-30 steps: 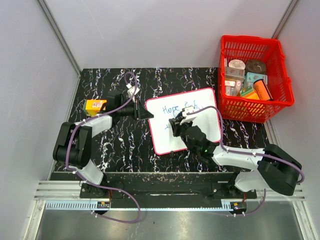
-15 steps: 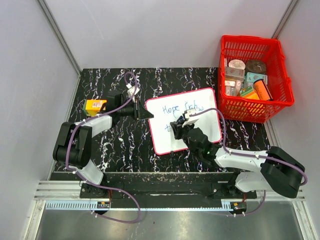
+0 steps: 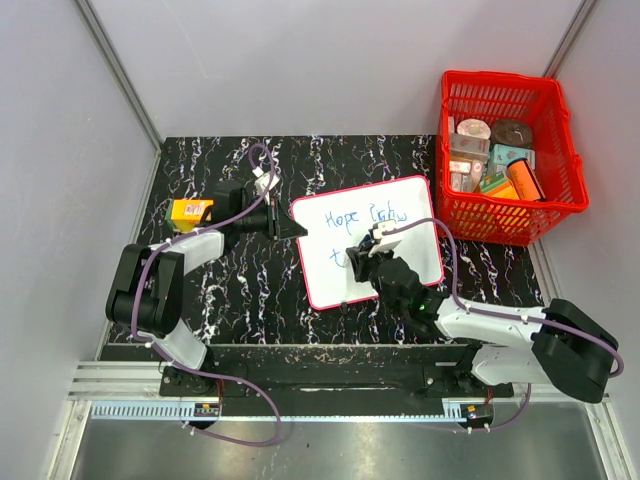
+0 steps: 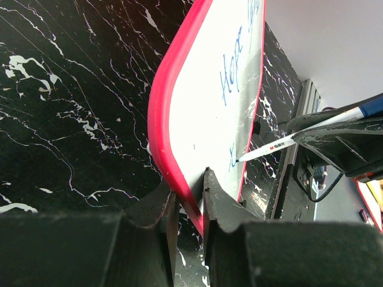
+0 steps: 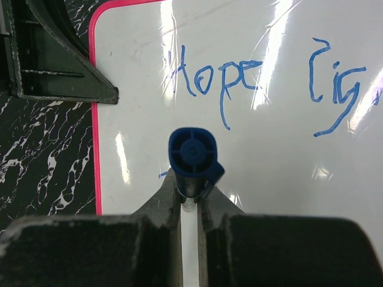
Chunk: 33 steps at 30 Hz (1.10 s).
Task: Write a sentence on the whiteboard
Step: Write on the whiteboard with the whiteboard.
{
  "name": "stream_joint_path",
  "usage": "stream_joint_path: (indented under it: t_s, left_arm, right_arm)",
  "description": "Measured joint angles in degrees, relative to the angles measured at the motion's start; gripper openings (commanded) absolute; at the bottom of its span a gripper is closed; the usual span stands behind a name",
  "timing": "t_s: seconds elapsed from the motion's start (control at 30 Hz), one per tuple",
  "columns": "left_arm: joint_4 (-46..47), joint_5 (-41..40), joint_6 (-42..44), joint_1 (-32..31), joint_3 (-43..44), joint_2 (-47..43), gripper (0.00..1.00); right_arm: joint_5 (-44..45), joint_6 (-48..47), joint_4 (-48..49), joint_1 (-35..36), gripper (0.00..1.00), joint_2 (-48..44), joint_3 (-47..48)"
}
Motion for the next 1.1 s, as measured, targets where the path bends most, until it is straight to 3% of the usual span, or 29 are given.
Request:
stream_joint_path:
  t_s: [0.43,1.1]
  left_arm:
    - [0.0,0.02,0.0,-0.02,0.0,0.02,0.0]
    - [0.0,0.02,0.0,-0.04,0.02,0.02,0.0]
  right_arm:
    - [0.98,-3.39,-1.88,-1.77,0.0,-2.54,4.7]
    - [0.85,-4.81,-1.86,-5.11,0.0,2.82,8.68]
